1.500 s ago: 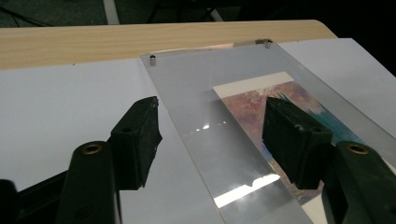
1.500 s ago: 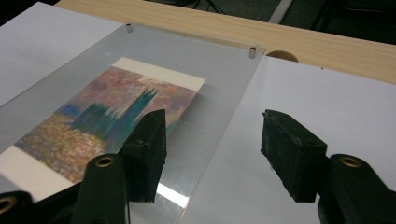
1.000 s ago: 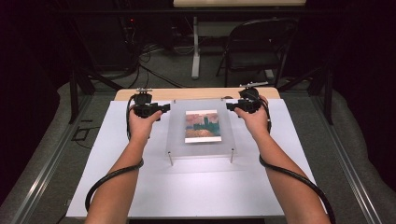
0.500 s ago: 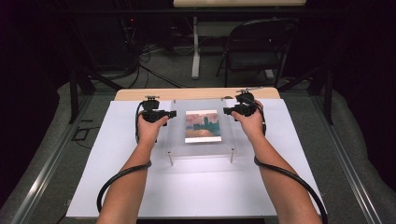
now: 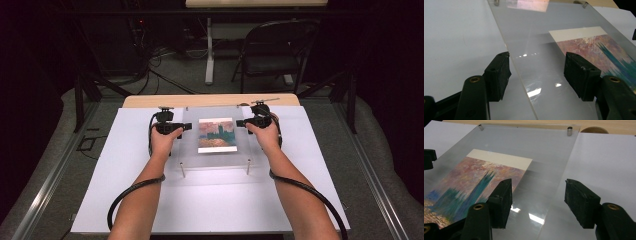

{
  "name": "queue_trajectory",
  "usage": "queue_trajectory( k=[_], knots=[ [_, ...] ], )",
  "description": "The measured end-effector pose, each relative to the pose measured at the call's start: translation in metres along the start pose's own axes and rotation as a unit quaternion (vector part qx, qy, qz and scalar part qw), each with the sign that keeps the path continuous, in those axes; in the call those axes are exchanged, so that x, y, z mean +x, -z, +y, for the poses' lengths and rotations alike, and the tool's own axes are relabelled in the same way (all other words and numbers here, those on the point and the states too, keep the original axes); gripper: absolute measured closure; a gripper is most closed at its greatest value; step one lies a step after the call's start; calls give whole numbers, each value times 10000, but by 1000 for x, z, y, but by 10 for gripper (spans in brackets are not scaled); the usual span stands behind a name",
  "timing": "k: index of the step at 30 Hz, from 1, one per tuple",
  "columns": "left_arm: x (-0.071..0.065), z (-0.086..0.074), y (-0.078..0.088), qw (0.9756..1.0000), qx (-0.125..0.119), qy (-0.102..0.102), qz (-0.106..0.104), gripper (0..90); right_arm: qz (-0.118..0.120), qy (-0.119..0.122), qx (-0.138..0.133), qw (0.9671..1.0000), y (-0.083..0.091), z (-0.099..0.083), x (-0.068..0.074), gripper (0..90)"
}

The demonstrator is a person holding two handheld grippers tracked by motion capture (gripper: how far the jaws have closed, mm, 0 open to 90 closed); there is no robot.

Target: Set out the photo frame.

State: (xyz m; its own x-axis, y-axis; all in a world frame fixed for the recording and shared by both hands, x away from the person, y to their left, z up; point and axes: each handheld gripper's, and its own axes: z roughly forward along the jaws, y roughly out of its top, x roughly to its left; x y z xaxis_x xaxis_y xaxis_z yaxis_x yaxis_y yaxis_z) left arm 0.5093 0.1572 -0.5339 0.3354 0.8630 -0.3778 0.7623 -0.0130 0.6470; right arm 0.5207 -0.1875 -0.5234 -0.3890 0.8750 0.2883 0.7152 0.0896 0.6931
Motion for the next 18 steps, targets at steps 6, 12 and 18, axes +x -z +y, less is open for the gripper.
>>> queue_trajectory(
  k=[6, 12, 18],
  knots=[
    [0, -1, -3, 9999, 94, 63, -111, 369, 106, -22, 93, 9999, -5, -1, 3, 385],
    [-1, -3, -7, 9997, 174, 92, -120, 350, 113, -8, 155, 9998, -8, -1, 4, 372],
    [2, -3, -8, 9993, 188, 219, -234, 334, 235, -212, 232, 9992, -10, -3, -1, 369]
  ],
)
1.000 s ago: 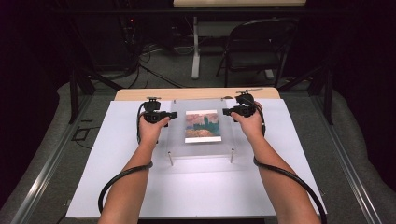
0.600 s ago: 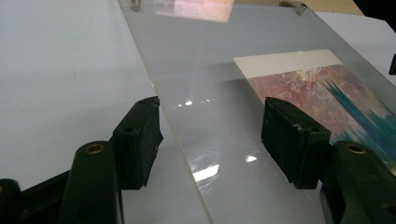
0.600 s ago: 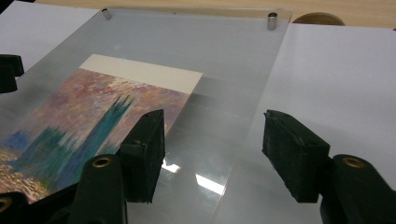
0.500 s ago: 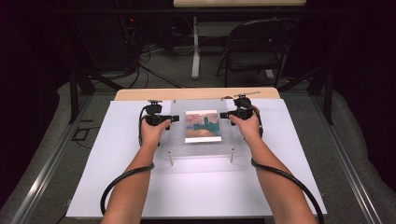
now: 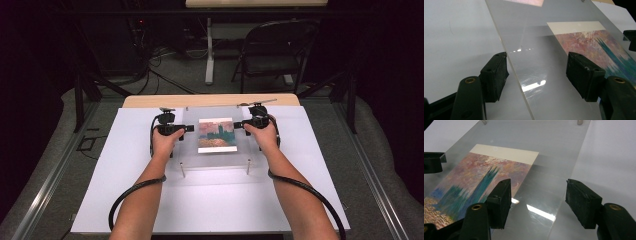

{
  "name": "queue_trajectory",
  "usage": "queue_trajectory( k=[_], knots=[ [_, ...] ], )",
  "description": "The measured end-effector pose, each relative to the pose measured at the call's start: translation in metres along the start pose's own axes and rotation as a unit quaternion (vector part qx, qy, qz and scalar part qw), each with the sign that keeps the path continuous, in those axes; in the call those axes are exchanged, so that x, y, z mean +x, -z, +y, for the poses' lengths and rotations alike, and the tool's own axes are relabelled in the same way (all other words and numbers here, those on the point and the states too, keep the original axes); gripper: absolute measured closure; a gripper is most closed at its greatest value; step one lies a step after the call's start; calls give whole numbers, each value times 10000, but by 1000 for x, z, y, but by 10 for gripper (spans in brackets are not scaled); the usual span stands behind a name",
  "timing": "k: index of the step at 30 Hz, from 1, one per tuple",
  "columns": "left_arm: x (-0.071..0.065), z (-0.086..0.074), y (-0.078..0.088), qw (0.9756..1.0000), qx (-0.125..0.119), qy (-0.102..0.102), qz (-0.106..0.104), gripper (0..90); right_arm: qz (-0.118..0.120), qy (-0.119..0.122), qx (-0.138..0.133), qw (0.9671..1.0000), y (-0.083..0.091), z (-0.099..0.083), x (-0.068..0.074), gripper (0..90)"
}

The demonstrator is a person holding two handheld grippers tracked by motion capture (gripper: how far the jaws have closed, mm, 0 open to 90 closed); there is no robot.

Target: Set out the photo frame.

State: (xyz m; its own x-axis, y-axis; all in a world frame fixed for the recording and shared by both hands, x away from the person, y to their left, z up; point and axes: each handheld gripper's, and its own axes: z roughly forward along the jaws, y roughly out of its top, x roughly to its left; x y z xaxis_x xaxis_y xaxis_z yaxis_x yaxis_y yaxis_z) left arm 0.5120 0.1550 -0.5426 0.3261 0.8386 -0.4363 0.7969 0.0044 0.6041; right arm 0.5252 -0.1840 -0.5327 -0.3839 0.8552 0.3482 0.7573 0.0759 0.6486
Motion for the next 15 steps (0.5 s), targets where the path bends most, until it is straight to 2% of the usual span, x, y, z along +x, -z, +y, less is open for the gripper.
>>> queue_trajectory(
  k=[9, 15],
  knots=[
    [3, -1, -1, 9997, 89, 159, -184, 310, 96, -85, 44, 9999, -3, -2, -3, 347],
    [1, -1, -2, 9996, 115, 182, -186, 301, 156, -200, 83, 9996, -3, -3, -5, 339]
  ],
)
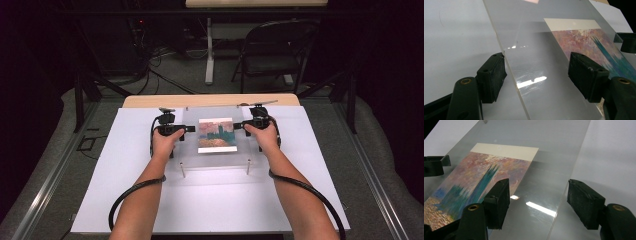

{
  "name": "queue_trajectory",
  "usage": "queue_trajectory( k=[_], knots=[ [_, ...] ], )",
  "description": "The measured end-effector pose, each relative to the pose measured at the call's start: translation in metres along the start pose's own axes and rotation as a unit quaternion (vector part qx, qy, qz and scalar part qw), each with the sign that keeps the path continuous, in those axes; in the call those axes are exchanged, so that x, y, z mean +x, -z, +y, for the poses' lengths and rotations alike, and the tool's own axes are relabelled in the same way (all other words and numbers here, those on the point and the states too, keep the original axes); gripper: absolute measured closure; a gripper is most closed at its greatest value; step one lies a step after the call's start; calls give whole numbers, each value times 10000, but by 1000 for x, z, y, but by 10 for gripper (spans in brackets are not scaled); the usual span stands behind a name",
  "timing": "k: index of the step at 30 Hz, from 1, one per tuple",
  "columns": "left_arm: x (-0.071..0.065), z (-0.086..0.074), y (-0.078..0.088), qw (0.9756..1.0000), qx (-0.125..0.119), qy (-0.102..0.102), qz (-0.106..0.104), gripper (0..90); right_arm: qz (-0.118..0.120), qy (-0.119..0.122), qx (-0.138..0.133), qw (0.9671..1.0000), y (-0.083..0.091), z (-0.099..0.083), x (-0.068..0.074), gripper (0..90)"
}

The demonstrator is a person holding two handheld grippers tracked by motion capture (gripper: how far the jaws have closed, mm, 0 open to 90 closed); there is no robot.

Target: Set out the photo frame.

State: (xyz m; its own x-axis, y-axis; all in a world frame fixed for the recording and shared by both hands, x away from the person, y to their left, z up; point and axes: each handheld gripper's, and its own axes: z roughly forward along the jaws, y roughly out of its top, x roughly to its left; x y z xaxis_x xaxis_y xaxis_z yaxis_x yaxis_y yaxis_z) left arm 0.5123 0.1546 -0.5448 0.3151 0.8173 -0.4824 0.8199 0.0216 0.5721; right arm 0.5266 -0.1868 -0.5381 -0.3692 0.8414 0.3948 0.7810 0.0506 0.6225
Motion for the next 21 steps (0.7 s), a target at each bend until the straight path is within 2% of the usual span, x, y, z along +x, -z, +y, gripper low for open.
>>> queue_trajectory(
  k=[4, 8, 18, 21],
  knots=[
    [0, -1, 0, 10000, 27, 35, -34, 299, 59, -64, -11, 10000, -1, 0, -2, 334],
    [-1, -1, 0, 10000, 32, 81, -41, 298, 209, -253, 64, 9994, -2, -1, -4, 333],
    [-1, -3, 0, 9998, 43, 174, -118, 297, 203, -243, 26, 9995, -3, -2, -2, 324],
    [0, -3, 0, 9995, 99, 242, -198, 296, 186, -215, 28, 9996, -2, -2, -2, 325]
  ],
)
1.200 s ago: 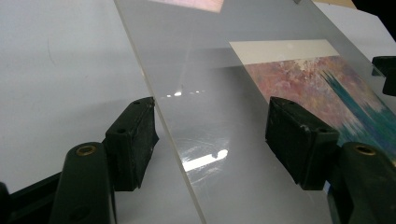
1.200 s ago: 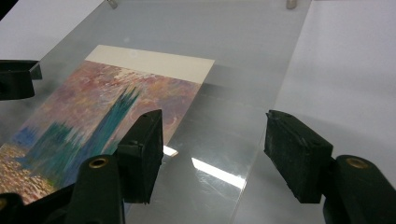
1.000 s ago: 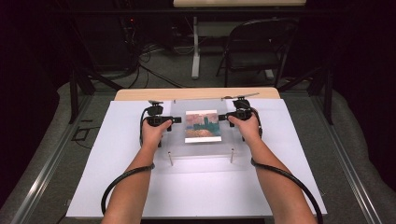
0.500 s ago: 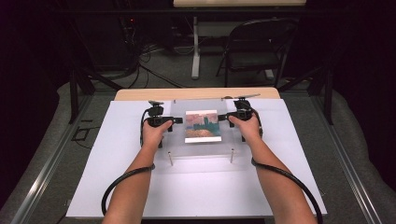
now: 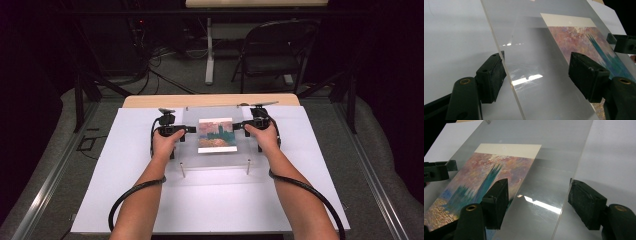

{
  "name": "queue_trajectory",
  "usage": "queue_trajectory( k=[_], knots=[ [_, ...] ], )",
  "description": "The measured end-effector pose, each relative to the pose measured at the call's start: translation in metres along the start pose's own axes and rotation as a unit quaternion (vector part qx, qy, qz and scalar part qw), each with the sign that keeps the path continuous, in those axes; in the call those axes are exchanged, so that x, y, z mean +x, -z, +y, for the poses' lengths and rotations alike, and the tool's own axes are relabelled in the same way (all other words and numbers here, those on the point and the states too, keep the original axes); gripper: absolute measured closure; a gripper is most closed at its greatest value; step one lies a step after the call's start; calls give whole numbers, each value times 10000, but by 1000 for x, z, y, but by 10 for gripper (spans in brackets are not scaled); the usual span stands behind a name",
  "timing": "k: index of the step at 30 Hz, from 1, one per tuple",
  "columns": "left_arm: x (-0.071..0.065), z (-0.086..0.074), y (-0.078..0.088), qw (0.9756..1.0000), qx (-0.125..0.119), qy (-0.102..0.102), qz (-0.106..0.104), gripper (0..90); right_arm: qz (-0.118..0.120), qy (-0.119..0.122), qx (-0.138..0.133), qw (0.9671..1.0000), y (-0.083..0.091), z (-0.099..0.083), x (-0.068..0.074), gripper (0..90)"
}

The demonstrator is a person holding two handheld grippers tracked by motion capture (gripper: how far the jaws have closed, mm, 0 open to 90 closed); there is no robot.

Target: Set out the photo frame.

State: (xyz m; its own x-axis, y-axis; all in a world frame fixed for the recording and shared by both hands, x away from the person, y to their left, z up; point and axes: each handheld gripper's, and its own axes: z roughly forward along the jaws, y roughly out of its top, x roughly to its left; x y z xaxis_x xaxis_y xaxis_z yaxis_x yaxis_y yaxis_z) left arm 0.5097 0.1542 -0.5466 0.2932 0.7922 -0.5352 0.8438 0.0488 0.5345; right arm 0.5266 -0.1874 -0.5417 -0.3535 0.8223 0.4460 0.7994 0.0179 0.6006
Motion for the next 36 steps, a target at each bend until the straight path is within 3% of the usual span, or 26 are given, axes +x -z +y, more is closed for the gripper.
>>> queue_trajectory(
  k=[15, 25, 36],
  knots=[
    [-1, 2, 1, 10000, 58, 72, 21, 312, -102, -46, 18, 9999, 2, -1, 3, 333],
    [0, 2, 4, 9999, -26, 94, -30, 342, -160, -76, -57, 9998, 4, -2, 6, 342],
    [-6, 5, 16, 9997, -224, 12, -101, 400, -193, 160, -181, 9995, 19, 1, 15, 360]
  ],
)
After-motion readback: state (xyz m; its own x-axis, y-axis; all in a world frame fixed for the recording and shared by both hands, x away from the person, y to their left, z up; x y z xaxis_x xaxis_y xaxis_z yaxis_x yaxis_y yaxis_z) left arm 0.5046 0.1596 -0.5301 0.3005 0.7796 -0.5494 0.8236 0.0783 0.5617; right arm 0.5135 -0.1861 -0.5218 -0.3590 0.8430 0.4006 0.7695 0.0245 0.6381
